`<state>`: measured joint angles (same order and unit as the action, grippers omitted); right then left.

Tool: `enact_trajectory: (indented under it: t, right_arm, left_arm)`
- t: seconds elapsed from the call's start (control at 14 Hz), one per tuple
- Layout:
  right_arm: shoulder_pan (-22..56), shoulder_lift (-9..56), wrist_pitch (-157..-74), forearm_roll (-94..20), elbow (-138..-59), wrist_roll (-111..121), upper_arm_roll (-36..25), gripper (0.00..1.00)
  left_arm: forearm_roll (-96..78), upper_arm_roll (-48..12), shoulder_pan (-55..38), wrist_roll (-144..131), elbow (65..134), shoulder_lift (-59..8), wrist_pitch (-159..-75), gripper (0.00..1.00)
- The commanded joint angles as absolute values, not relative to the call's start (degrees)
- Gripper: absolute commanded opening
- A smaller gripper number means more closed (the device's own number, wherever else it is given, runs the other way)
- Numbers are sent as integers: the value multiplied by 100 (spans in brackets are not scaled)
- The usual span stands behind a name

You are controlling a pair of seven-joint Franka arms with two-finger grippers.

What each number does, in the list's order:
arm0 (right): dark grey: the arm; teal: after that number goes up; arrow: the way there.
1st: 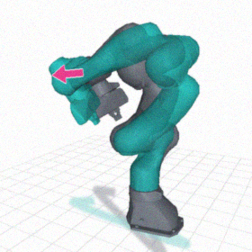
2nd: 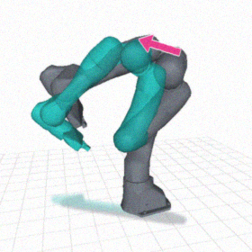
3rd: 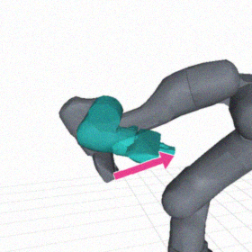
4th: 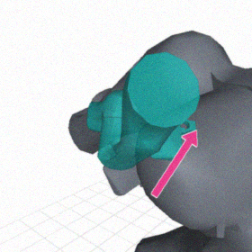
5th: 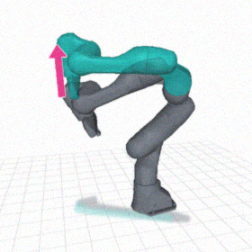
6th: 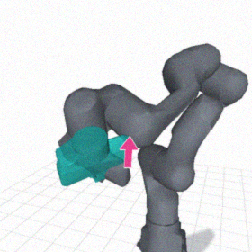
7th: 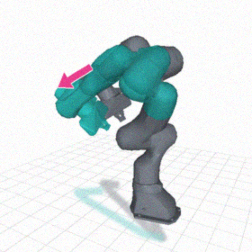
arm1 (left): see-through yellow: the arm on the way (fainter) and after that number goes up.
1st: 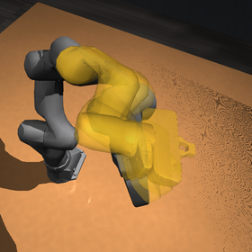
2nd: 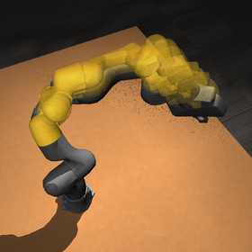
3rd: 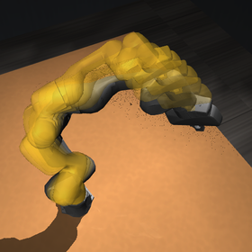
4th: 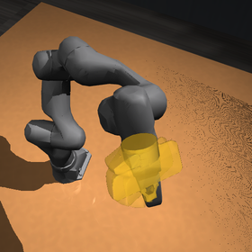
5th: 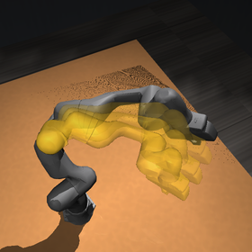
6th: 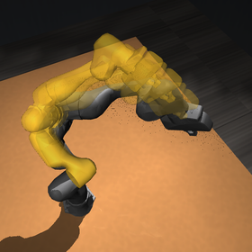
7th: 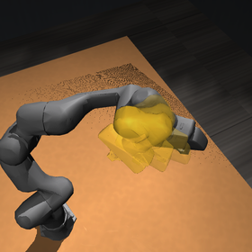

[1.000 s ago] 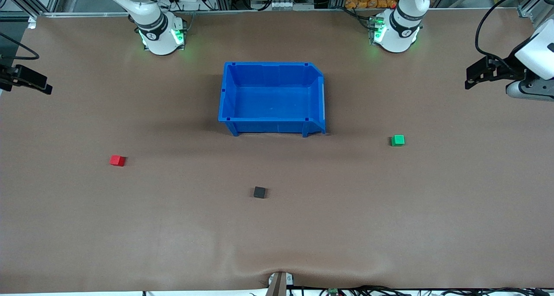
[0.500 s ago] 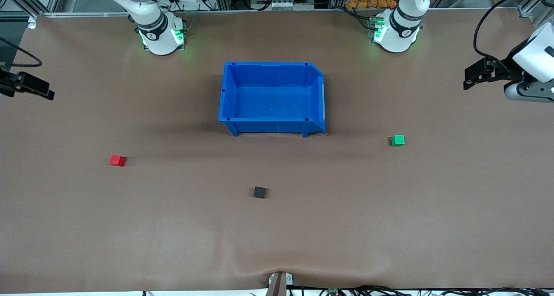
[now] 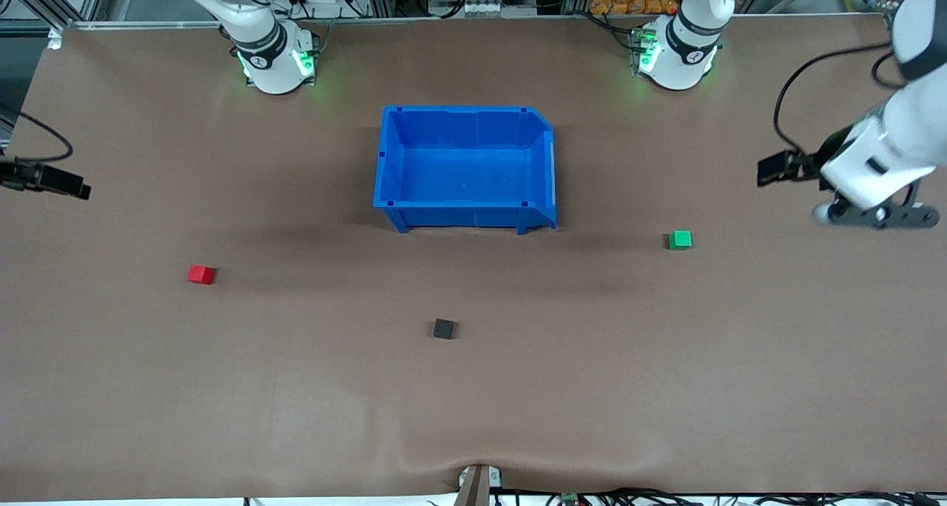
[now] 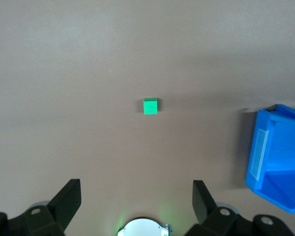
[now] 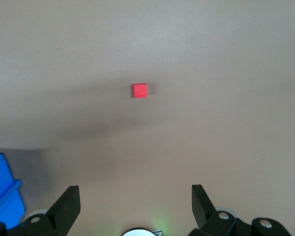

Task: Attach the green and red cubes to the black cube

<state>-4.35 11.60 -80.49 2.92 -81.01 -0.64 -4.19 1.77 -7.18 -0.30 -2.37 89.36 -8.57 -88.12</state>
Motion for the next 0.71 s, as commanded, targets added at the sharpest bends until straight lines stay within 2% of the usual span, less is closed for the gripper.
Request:
enact_trajectory:
  t: [0.0,0.07,0.36,0.5,0.64]
  right_arm:
    - [-650,1764,-7990,334,-8024,-114,-360,100]
    - [-764,1871,-8033,308,-8016,-114,-360,100]
    - [-888,2968,-8173,351,-8016,-387,-360,100]
    - [-1088,3504,-8803,308,-8120,-360,-352,100]
    - [-1064,3761,-9384,220,-8305,-386,-343,100]
  left_arm:
    - [220,-756,-210,-404,8964,-1264,-9218,100]
    - [220,-756,-272,-413,9017,-1335,-9315,100]
    - [220,-756,-317,-422,9342,-1371,-9395,100]
    - [228,-747,-264,-413,9509,-1389,-9509,100]
    - [246,-747,-133,-413,9684,-1450,-9667,100]
